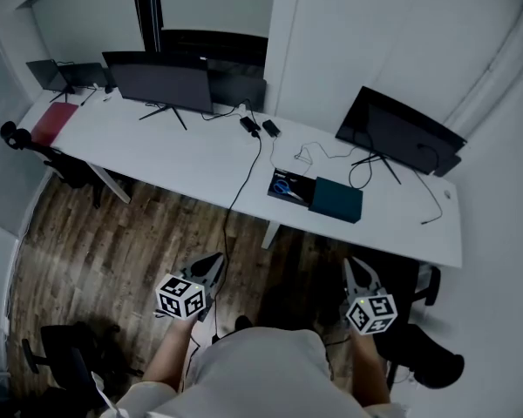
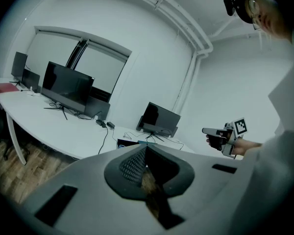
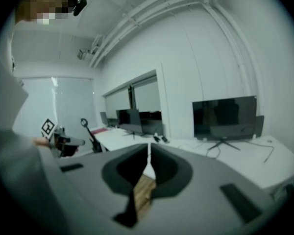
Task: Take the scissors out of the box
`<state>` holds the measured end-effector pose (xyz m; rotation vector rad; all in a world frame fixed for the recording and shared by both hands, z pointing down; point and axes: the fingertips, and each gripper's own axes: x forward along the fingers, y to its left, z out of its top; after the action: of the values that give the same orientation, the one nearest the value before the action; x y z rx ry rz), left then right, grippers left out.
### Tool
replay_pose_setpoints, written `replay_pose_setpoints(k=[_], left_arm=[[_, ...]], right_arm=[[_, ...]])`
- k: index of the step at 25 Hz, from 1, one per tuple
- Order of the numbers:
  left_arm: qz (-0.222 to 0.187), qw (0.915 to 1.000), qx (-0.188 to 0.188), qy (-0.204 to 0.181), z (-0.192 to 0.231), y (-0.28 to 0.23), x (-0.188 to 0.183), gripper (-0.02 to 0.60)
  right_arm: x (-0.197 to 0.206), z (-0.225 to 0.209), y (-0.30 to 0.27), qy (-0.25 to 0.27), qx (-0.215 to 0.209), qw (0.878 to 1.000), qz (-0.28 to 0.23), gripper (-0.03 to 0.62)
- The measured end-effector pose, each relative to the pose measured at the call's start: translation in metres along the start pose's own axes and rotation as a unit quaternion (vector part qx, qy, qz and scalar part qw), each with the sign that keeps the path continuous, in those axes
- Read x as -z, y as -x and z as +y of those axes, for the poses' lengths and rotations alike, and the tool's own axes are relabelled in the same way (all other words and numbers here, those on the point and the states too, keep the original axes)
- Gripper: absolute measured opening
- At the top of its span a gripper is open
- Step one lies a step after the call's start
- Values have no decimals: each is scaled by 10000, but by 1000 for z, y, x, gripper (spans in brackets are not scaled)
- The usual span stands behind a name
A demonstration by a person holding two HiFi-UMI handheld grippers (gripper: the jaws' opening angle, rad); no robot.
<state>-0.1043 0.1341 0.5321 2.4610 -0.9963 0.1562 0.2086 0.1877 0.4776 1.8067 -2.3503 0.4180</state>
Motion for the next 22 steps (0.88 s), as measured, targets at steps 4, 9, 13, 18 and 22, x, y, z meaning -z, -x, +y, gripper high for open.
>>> replay_pose_setpoints(k=[4, 9, 13, 18, 22], left_arm=[[80, 9999, -69, 32, 9, -17, 0, 31], [154, 9997, -185, 37, 22, -46, -8, 31], [148, 9996, -223, -19, 30, -78, -25, 31], [237, 9993, -302, -34, 40, -120, -41, 31], [290, 9986, -432, -2, 50, -149, -50, 31]], right_arm=[[0, -10, -26, -30, -97, 9999, 38, 34], [-1, -26, -71, -114, -286, 9995, 108, 34], [-8, -44, -113, -128, -460, 9987, 171, 34], [-13, -68, -161, -73, -688, 9970, 343, 34], [-16, -87, -197, -24, -908, 9948, 460, 34]])
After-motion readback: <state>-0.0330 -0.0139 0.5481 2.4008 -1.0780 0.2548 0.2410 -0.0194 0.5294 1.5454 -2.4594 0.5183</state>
